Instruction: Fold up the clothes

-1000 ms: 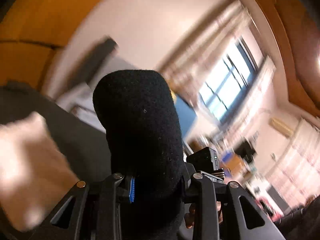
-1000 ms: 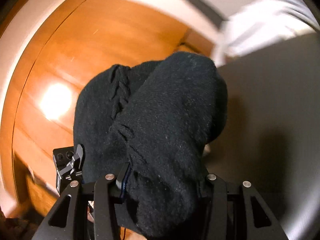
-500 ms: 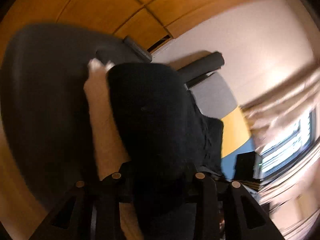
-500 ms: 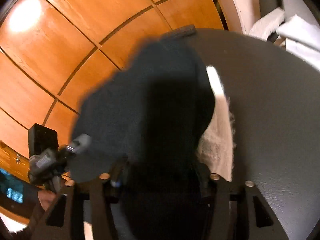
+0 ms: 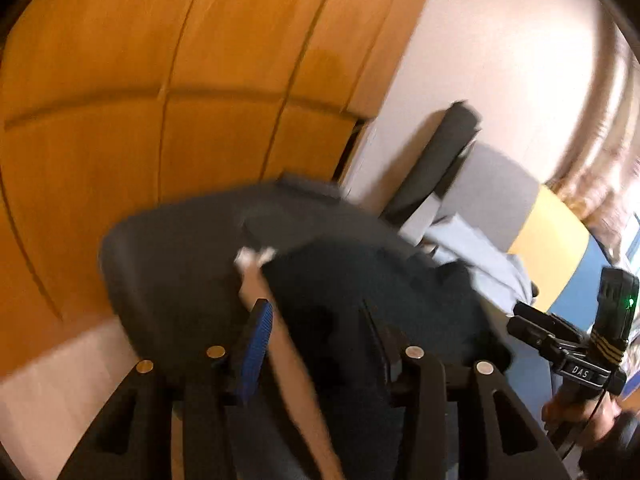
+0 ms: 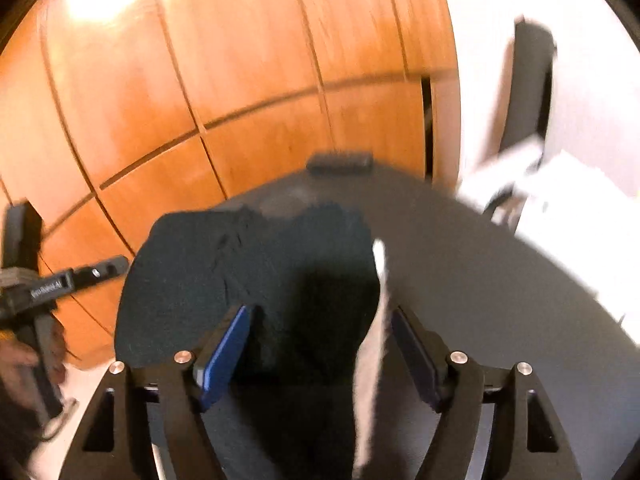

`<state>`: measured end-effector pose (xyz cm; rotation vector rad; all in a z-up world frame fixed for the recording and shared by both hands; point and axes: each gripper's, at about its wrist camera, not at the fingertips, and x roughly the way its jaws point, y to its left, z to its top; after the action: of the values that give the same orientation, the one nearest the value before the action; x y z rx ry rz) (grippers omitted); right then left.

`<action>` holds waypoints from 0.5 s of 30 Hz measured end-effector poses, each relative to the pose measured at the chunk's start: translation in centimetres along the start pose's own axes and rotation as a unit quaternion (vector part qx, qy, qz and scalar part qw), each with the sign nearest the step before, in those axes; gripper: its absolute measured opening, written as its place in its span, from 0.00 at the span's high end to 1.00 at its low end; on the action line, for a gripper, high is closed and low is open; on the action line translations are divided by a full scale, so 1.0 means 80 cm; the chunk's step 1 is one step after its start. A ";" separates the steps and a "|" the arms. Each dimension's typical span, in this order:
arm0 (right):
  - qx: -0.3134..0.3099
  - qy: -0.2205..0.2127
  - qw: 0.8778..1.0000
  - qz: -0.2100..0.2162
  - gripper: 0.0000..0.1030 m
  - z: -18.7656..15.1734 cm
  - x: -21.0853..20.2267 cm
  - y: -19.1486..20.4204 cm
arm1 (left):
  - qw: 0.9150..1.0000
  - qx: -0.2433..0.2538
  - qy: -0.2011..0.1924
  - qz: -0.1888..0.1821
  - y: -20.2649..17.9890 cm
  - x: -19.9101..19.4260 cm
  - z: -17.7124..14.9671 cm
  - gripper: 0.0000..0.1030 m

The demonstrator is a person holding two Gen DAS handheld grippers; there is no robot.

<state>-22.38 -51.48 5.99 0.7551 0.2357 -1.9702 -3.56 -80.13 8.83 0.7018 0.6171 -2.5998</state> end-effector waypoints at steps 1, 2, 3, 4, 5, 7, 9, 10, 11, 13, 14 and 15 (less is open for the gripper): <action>-0.020 -0.004 1.000 0.009 0.28 0.011 0.000 0.011 | 1.000 0.018 0.000 -0.008 -0.013 0.001 0.002 0.56; -0.040 -0.008 0.999 0.018 0.28 0.021 0.001 0.022 | 0.999 0.037 0.001 -0.016 -0.025 0.003 0.005 0.56; -0.060 -0.011 0.998 0.027 0.28 0.032 0.001 0.034 | 0.998 0.057 0.011 -0.019 -0.038 0.012 0.004 0.56; -0.084 -0.006 0.996 0.032 0.28 0.039 0.008 0.046 | 0.996 0.079 0.028 -0.020 -0.052 0.026 0.001 0.56; -0.110 0.011 0.993 0.031 0.28 0.044 0.028 0.050 | 0.994 0.091 0.052 -0.012 -0.057 0.046 -0.005 0.56; -0.128 0.049 0.990 0.020 0.28 0.042 0.071 0.045 | 0.989 0.102 0.111 0.013 -0.057 0.094 -0.020 0.56; -0.107 0.099 0.989 0.005 0.25 0.037 0.121 0.038 | 0.989 0.095 0.108 0.016 -0.043 0.111 -0.030 0.55; -0.090 0.125 0.988 -0.002 0.15 0.035 0.149 0.034 | 0.991 0.090 0.099 0.014 -0.039 0.111 -0.031 0.56; -0.065 0.142 0.988 -0.003 0.10 0.034 0.167 0.027 | 0.991 0.090 0.097 0.015 -0.039 0.109 -0.032 0.56; -0.007 0.142 0.990 0.014 0.06 0.033 0.173 0.013 | 0.992 0.090 0.092 0.018 -0.039 0.106 -0.034 0.56; -0.013 0.134 0.991 0.012 0.06 0.030 0.171 0.017 | 0.992 0.090 0.090 0.019 -0.040 0.105 -0.035 0.56; -0.017 0.130 0.991 0.009 0.06 0.029 0.171 0.019 | 0.992 0.090 0.088 0.021 -0.040 0.103 -0.036 0.56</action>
<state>-26.53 -63.28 -0.13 0.9894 0.4155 -1.8436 -10.56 -78.01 3.13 0.9974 0.4158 -2.5953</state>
